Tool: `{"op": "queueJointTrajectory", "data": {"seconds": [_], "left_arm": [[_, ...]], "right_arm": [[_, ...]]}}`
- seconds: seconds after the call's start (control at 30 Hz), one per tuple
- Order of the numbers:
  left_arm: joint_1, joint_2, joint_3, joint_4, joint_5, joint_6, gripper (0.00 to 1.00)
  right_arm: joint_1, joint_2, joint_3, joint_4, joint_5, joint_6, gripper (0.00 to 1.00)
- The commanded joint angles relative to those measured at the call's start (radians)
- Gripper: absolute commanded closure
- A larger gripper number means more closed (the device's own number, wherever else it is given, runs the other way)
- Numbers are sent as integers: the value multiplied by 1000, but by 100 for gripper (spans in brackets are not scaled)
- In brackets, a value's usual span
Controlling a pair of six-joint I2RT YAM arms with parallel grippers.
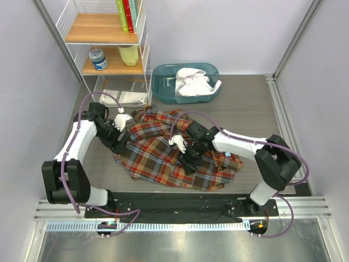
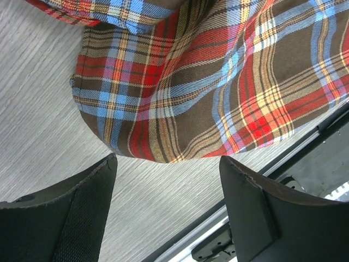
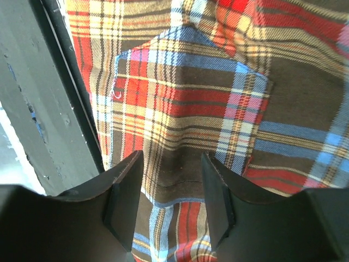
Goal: Fold and stack the long sleeve shirts
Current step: Flatten the shirt out
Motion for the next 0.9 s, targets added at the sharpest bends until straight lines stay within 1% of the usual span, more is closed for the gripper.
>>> {"op": "queueJointTrajectory", "data": {"seconds": [0.0, 0.07, 0.1, 0.13, 0.17, 0.2, 0.23, 0.27, 0.37, 0.4, 0.47, 0.5, 0.53, 0.57, 0.63, 0.7, 0.77, 0.8, 0.87], "left_arm": [[-3, 6, -8, 21, 7, 19, 25], [-3, 3, -14, -2, 29, 37, 26], [-5, -1, -20, -6, 42, 45, 26], [-17, -3, -41, -3, 40, 58, 26], [-24, -4, -55, 9, 29, 60, 26], [-25, -9, -72, 21, -6, 63, 27], [-72, -13, -106, 29, -17, 74, 28], [-84, -16, -121, 38, -29, 78, 30], [-126, -35, -164, 81, -60, 59, 37], [-132, -36, -169, 92, -59, 51, 48], [-137, -50, -163, 96, -42, 23, 66], [-137, -58, -157, 96, -36, 13, 88], [-137, -64, -137, 89, -31, 3, 97], [-137, -78, -122, 67, -17, 0, 100], [-137, -99, -56, -23, 12, 14, 100], [-137, -154, -19, -46, 44, 7, 100], [-137, -181, 18, 7, 44, -30, 100], [-137, -165, 30, 32, 34, -82, 100], [-137, -115, 84, 91, 14, -130, 100]], "right_arm": [[7, 14, 20, 10, -65, 14, 55], [22, -11, 10, 1, -62, -2, 68], [30, -17, 1, -4, -46, -2, 86], [32, -31, -1, -6, -38, -5, 93], [30, -37, -3, -7, -26, -13, 99], [29, -44, -1, -13, 5, -19, 99], [19, -57, 0, -15, 14, -28, 99], [15, -84, 4, -18, 22, -36, 99], [9, -153, 22, -48, 40, -76, 99], [9, -166, 31, -71, 46, -84, 99], [7, -186, 39, -99, 85, -117, 99], [1, -202, 42, -114, 106, -127, 99], [-11, -210, 46, -122, 131, -149, 99], [-27, -218, 54, -131, 142, -159, 99], [-96, -236, 92, -170, 145, -179, 99], [-157, -239, 141, -200, 155, -216, 99], [-194, -221, 172, -202, 174, -249, 99], [-223, -206, 203, -200, 178, -262, 99], [-243, -134, 235, -187, 197, -291, 99]]}}
